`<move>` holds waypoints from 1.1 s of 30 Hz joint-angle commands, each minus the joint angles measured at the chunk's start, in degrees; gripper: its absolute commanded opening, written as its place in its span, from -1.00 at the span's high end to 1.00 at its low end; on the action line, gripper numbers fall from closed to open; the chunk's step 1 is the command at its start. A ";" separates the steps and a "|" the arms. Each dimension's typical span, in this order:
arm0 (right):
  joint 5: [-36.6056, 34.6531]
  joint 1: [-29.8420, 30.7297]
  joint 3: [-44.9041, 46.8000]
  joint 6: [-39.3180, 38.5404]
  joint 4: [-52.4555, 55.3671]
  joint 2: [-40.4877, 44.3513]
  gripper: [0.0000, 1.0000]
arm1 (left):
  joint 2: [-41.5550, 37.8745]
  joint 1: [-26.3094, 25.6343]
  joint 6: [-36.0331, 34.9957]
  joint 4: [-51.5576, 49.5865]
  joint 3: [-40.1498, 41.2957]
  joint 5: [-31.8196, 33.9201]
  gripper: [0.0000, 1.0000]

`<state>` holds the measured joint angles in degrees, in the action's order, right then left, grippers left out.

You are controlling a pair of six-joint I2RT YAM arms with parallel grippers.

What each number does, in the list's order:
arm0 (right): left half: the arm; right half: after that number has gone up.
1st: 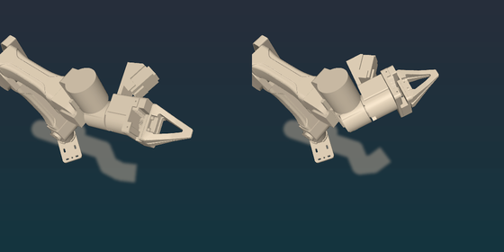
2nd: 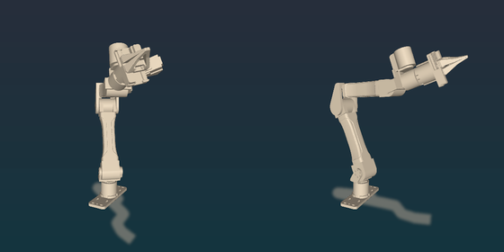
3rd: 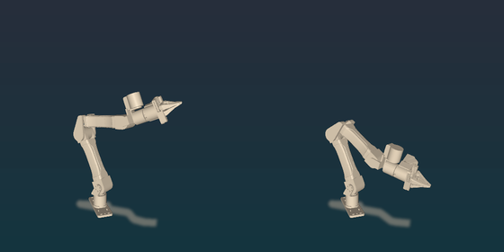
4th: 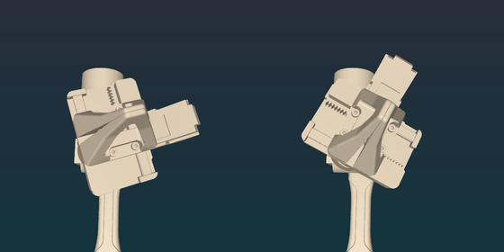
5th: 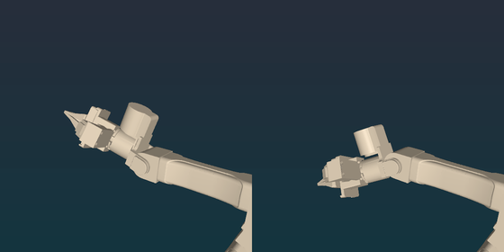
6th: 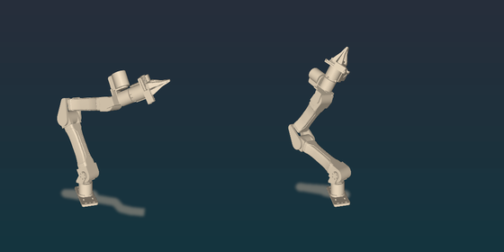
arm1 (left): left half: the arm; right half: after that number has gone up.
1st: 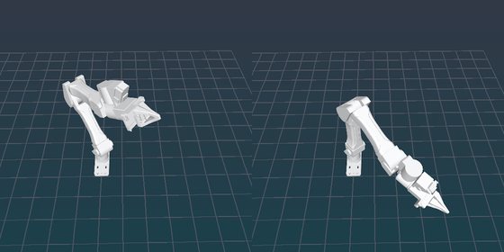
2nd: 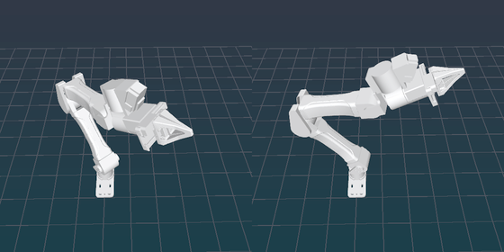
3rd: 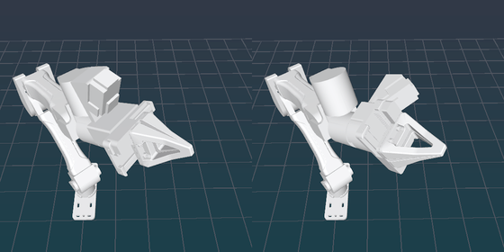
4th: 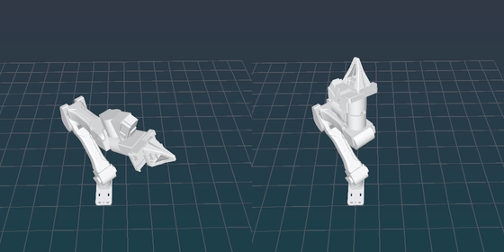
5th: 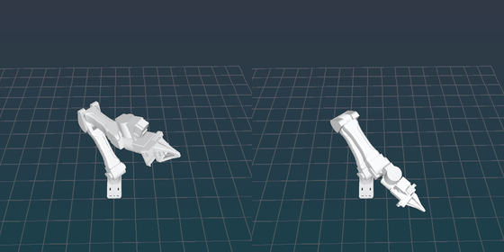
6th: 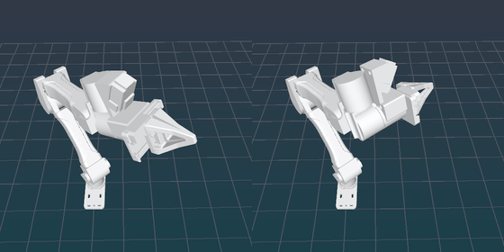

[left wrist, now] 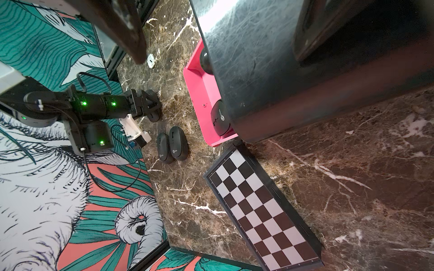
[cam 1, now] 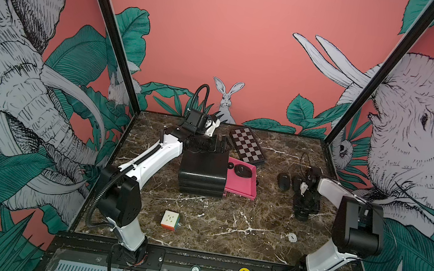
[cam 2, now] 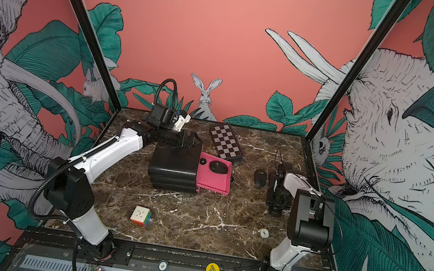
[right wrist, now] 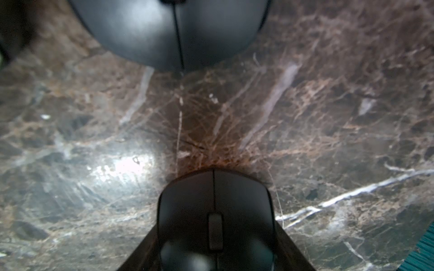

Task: Take the mice out of the drawer
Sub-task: Place the mouse at the center of the board.

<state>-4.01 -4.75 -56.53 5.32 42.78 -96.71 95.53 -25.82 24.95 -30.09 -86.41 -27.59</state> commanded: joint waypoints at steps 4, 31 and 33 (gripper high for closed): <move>-1.04 -0.39 1.29 0.06 -0.35 0.94 -0.40 | -2.18 0.32 0.62 -1.29 1.00 0.75 -0.98; 12.26 24.08 -25.35 13.63 -12.14 0.93 -0.57 | -1.60 1.18 0.74 -3.33 -0.21 0.55 -0.98; 16.10 25.92 -26.14 15.00 -16.40 -2.66 -0.57 | -1.91 1.21 0.99 -3.40 -0.03 1.13 -0.98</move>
<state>6.15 19.05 -81.56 16.67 32.91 -95.72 95.53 -25.02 25.08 -30.20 -86.41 -27.70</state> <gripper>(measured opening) 0.783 0.991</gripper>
